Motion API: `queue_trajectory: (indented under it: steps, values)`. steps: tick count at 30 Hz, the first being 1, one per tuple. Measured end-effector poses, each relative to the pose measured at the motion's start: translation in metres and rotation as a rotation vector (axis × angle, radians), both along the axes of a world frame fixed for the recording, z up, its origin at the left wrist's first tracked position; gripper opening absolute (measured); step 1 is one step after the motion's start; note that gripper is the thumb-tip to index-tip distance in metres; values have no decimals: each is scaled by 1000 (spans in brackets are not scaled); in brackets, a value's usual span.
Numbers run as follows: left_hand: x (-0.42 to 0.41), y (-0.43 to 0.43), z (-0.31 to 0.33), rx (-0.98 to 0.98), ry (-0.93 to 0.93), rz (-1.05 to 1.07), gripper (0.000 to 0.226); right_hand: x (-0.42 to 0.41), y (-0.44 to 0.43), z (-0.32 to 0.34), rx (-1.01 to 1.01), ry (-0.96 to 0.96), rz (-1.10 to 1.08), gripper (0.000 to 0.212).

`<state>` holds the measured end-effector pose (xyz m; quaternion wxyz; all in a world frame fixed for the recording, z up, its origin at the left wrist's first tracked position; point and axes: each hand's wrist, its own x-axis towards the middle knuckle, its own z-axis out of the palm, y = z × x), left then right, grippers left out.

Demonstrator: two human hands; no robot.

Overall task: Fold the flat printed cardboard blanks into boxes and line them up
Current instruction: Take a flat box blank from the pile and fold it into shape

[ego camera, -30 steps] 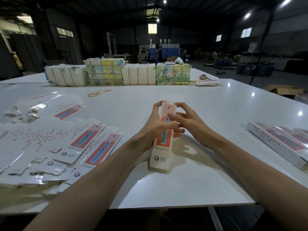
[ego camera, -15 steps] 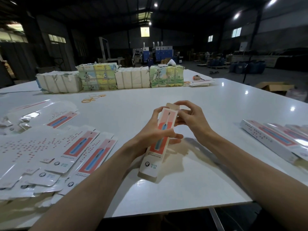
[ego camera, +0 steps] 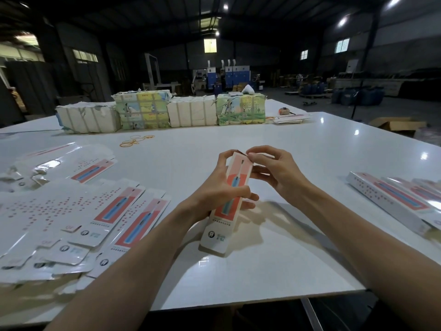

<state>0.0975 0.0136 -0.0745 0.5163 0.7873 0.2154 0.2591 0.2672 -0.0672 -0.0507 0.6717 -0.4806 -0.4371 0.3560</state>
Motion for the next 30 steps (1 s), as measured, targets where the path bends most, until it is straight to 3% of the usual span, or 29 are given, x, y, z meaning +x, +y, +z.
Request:
queue_trajectory:
  steps: [5, 14, 23, 30]
  values:
    - [-5, 0, 3, -55, -19, -31, 104, -1, 0, 2, -38, 66, -38, 12]
    - [-6, 2, 2, -40, -17, -120, 102, 0, -5, 6, -89, 60, -46, 9]
    - [-6, 0, 2, 8, 25, -125, 105, 3, -7, 9, -167, 24, -47, 10]
    - [-8, -5, 4, 39, 41, -110, 108, 4, -6, 7, -111, -66, -83, 10]
